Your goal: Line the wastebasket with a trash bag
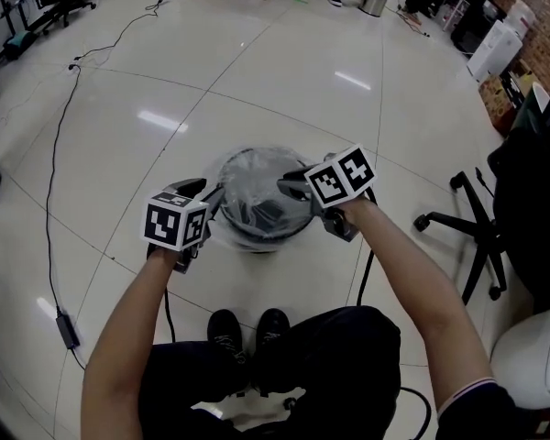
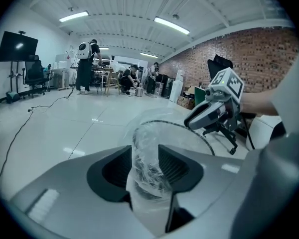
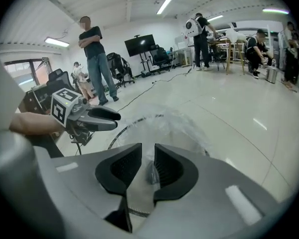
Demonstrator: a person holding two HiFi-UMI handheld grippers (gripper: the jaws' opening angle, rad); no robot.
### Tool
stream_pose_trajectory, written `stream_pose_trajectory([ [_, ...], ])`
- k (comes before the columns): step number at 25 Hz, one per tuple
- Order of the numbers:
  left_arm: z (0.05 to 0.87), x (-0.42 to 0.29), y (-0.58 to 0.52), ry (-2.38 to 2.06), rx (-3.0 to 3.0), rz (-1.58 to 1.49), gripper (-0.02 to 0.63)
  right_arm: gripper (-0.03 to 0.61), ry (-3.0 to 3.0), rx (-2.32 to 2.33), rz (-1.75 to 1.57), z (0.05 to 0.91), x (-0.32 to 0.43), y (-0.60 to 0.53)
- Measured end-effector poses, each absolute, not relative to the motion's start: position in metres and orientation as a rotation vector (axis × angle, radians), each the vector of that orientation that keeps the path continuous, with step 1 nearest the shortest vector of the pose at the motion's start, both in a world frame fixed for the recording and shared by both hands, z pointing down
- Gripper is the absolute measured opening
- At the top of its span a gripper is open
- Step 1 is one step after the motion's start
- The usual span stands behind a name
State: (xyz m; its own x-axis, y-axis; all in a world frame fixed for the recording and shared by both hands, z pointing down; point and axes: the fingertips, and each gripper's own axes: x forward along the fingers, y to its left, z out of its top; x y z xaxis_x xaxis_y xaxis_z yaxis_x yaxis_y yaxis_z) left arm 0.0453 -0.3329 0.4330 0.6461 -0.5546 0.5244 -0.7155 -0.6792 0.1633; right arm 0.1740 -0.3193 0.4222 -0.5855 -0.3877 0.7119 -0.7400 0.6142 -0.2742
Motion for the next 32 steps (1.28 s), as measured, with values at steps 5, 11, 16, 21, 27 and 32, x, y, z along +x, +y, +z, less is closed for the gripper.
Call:
stream_pose_trajectory([
  [5, 0.415, 0.040, -0.330, -1.044, 2.530, 0.608, 0.164, 0.063, -2.277, 1.008, 0.738, 0.398, 0.206, -0.321],
  [11, 0.393, 0.037, -0.336, -1.118, 2.569, 0.612, 0.146, 0.069, -2.281, 1.120, 0.648, 0.383, 0.228, -0.331],
  [16, 0.385, 0.038, -0.361, -1.167, 2.613, 0.648, 0.015, 0.138, -2.249, 1.140, 0.591, 0.392, 0.245, -0.344],
  [21, 0.402, 0.051, -0.385, -1.091, 2.625, 0.729, 0.125, 0.163, -2.233, 1.081, 0.564, 0.416, 0.248, -0.359],
  [27, 0.429, 0.067, -0.405, -1.010, 2.609, 0.776, 0.096, 0.044, -2.236, 1.012, 0.581, 0.436, 0.247, -0.377],
  [32, 0.431, 0.073, -0.423, -0.992, 2.617, 0.777, 0.012, 0.002, -2.308, 1.007, 0.623, 0.429, 0.253, -0.393],
])
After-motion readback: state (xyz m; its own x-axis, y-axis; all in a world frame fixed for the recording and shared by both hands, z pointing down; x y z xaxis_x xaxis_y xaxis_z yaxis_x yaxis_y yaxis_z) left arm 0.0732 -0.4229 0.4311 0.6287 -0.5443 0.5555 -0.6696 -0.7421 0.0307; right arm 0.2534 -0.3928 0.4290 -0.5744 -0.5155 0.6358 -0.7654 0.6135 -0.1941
